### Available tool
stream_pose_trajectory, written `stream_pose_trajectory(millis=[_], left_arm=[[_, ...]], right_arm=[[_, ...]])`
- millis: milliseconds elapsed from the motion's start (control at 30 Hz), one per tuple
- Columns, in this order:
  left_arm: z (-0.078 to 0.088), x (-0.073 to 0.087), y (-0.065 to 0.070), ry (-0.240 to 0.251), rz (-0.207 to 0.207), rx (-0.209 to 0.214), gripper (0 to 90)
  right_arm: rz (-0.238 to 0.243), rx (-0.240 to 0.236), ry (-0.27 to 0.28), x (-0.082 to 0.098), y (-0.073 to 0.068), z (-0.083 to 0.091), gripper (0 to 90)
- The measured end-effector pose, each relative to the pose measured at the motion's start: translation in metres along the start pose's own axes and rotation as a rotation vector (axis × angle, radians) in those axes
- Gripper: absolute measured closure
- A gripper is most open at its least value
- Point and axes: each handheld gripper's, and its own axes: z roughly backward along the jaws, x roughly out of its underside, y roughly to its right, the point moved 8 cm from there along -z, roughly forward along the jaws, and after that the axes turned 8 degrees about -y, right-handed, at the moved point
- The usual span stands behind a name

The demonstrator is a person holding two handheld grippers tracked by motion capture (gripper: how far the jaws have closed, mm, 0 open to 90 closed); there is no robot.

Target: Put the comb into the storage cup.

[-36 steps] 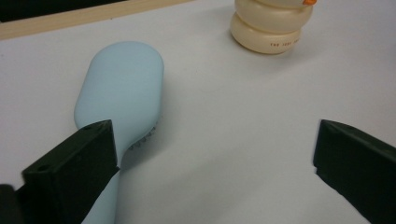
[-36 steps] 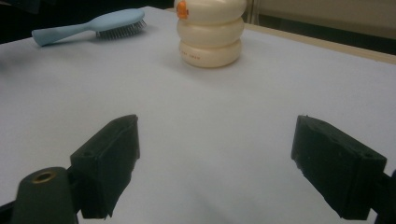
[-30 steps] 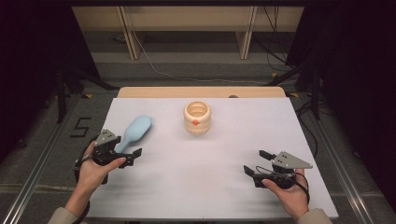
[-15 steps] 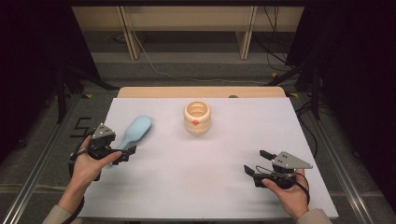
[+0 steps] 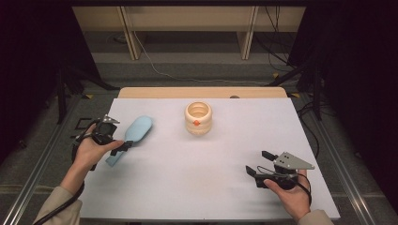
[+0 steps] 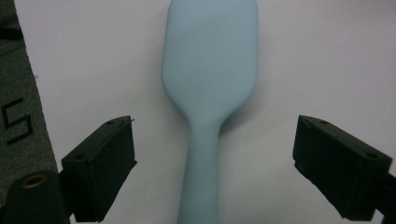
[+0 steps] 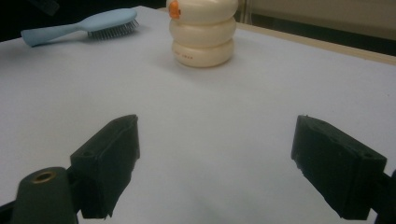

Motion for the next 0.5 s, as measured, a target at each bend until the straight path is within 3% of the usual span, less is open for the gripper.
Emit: stream_pose_trajectory(millis=[67,200,333,433,500], left_arm=[[-0.002,-0.002,-0.001,-0.015,-0.004,-0.008,15.6],[-0.010,-0.005,-0.005,-0.104,-0.023,-0.021,15.9],[-0.015,-0.008,-0.009,-0.151,-0.026,-0.045,17.4],[-0.017,-0.008,-0.009,-0.173,-0.025,-0.041,18.6],[-0.020,-0.006,-0.007,-0.213,-0.020,-0.023,19.2]], right_arm=[[-0.001,0.000,-0.001,0.000,0.000,0.000,16.1],[-0.003,0.003,0.001,0.000,0.000,0.000,16.1],[-0.001,0.003,-0.001,0.000,0.000,0.000,16.1],[0.000,0.006,-0.001,0.000,0.001,0.000,16.1],[0.001,0.007,-0.003,0.001,0.001,0.000,16.1]])
